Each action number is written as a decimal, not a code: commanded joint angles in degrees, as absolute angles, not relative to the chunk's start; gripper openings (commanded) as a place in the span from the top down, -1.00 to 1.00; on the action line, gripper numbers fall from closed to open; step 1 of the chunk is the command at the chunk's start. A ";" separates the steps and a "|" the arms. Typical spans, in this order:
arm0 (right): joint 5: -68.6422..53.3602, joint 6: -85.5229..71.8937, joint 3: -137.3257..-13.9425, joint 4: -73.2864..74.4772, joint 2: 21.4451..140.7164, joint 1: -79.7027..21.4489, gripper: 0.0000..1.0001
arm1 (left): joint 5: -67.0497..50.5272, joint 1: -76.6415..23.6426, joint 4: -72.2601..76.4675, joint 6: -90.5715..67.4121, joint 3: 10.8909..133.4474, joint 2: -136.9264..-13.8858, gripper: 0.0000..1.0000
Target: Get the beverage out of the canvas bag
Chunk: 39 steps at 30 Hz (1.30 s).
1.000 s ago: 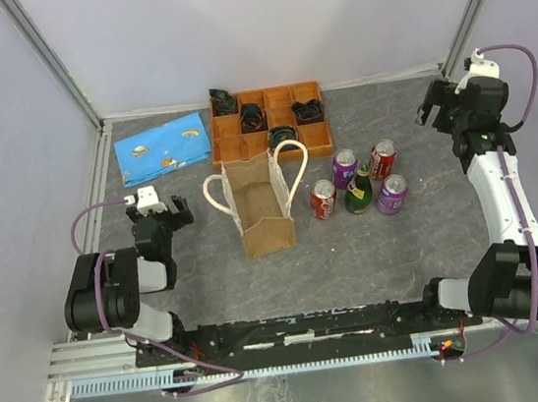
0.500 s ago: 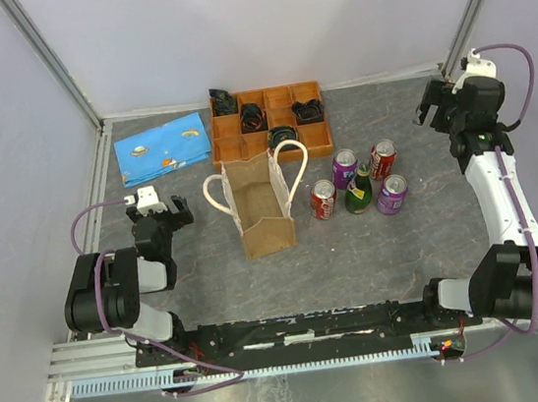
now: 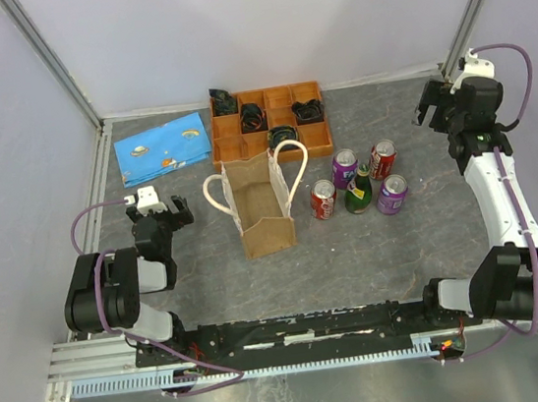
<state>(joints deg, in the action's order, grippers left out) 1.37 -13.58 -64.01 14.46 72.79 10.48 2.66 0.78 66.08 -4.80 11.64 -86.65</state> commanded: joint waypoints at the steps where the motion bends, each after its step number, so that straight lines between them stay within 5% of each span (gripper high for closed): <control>1: 2.05 -12.70 -64.38 12.27 71.18 9.97 -0.99 | 2.92 0.48 68.17 -2.28 13.10 -87.07 -0.99; 39: 7.33 -4.95 -61.45 7.06 69.74 9.67 -0.99 | 2.91 0.53 68.19 -2.27 13.10 -87.03 -0.99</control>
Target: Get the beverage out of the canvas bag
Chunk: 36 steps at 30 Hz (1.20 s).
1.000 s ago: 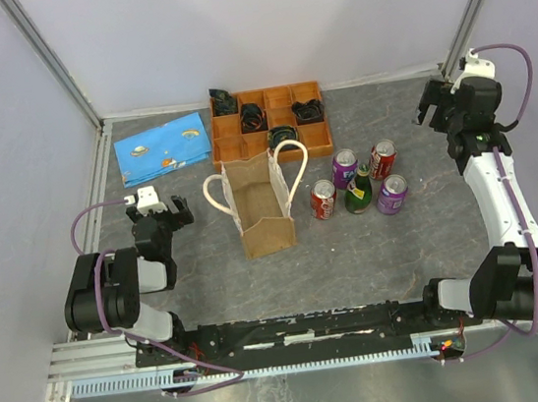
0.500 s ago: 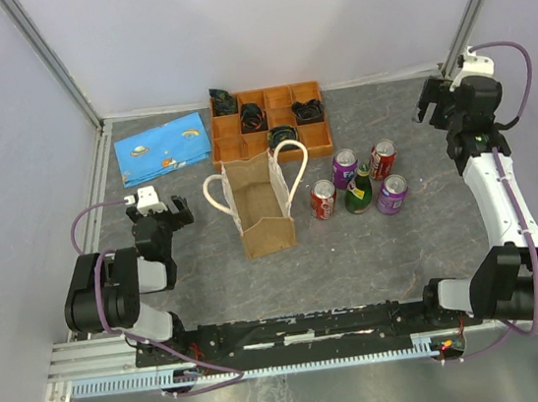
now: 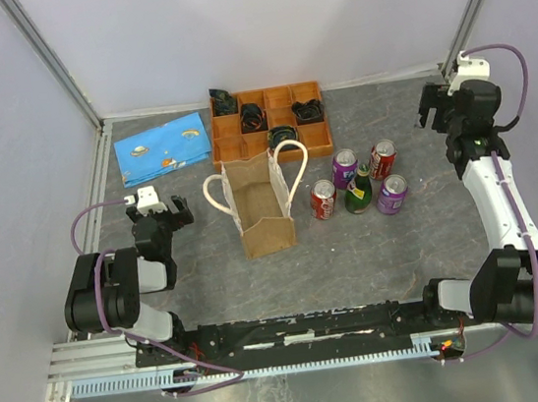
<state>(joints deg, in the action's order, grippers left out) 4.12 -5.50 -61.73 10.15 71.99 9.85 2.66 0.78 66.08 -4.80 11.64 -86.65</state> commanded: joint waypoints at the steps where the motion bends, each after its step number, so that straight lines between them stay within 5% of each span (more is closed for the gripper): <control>1: 7.64 -5.31 -61.27 6.77 69.65 9.72 -0.99 | 2.90 0.53 68.16 -2.22 13.10 -87.01 -0.99; 36: 13.88 -9.03 -58.98 3.91 68.64 9.52 -0.99 | 2.94 0.52 68.20 -2.24 13.13 -87.07 -0.99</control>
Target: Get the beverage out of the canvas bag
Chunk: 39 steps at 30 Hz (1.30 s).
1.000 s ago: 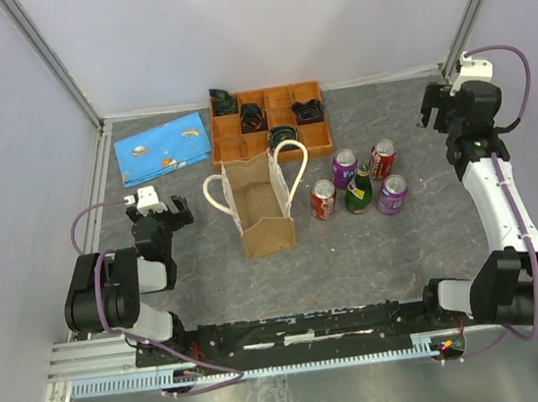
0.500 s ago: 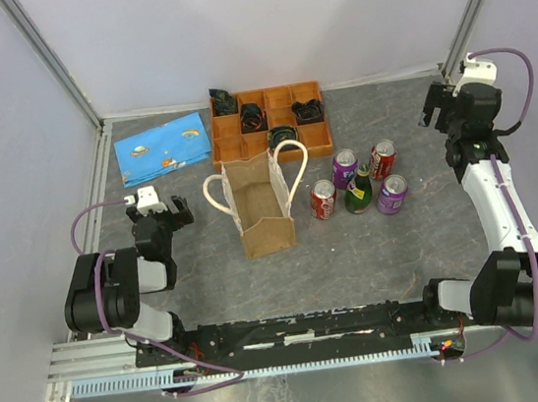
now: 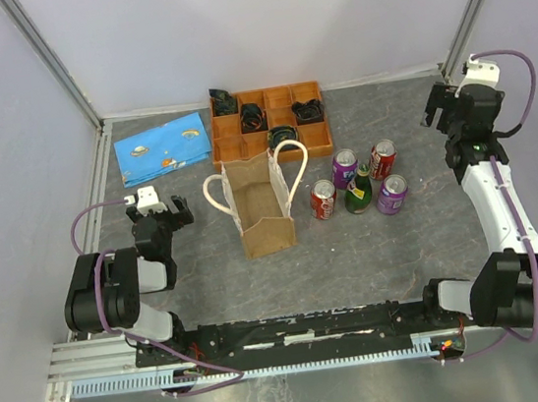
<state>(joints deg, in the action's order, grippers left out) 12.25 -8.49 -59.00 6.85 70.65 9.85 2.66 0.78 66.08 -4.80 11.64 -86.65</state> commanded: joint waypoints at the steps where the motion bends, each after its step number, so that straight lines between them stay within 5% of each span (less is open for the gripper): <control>1: 13.89 -9.10 -58.96 3.87 68.66 9.50 -0.99 | 2.93 0.53 68.20 -2.27 13.10 -87.05 -0.99; 39: 14.71 -8.69 -58.39 3.23 69.05 9.01 -0.99 | 2.93 0.51 68.27 -2.22 13.10 -87.02 -0.98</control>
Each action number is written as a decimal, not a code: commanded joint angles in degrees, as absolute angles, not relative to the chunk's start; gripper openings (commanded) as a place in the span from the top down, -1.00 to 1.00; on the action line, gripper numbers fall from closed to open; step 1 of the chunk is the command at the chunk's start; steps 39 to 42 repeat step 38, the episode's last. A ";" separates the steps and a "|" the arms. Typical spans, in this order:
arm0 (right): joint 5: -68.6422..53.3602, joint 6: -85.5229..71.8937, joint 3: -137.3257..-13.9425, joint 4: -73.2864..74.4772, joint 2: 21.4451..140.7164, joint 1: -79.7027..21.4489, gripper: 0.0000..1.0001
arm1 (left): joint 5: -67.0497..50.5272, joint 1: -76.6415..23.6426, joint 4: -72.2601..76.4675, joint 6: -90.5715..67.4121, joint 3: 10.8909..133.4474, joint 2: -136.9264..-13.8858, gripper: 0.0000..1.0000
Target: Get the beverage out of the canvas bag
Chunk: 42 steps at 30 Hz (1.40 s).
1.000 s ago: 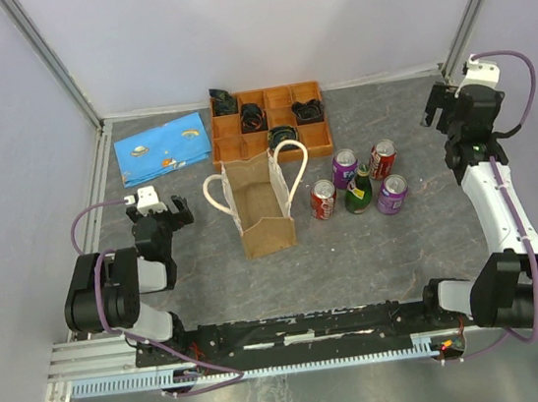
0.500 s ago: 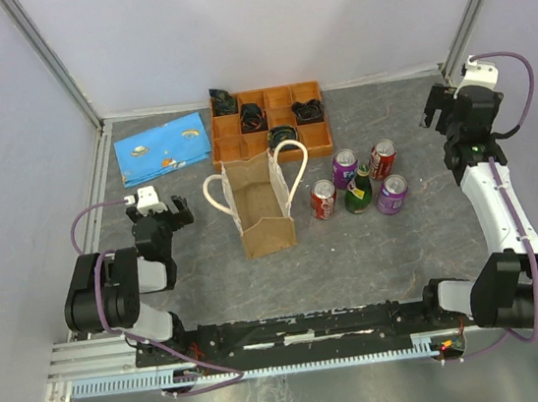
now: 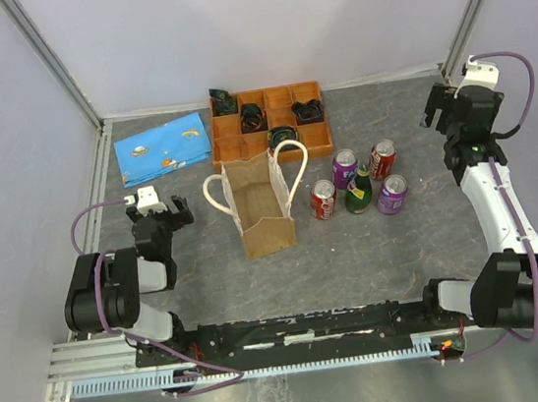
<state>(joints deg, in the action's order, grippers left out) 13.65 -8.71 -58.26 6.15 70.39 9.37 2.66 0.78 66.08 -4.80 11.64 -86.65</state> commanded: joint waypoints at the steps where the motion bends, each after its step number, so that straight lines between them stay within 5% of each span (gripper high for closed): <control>1: 14.80 -8.63 -58.24 3.17 69.01 9.03 -0.99 | 2.91 0.53 68.23 -2.19 13.08 -87.01 -0.98; 42: 16.13 -7.72 -57.86 3.08 68.14 8.20 -0.99 | 2.90 0.53 68.26 -2.20 13.10 -87.01 -0.99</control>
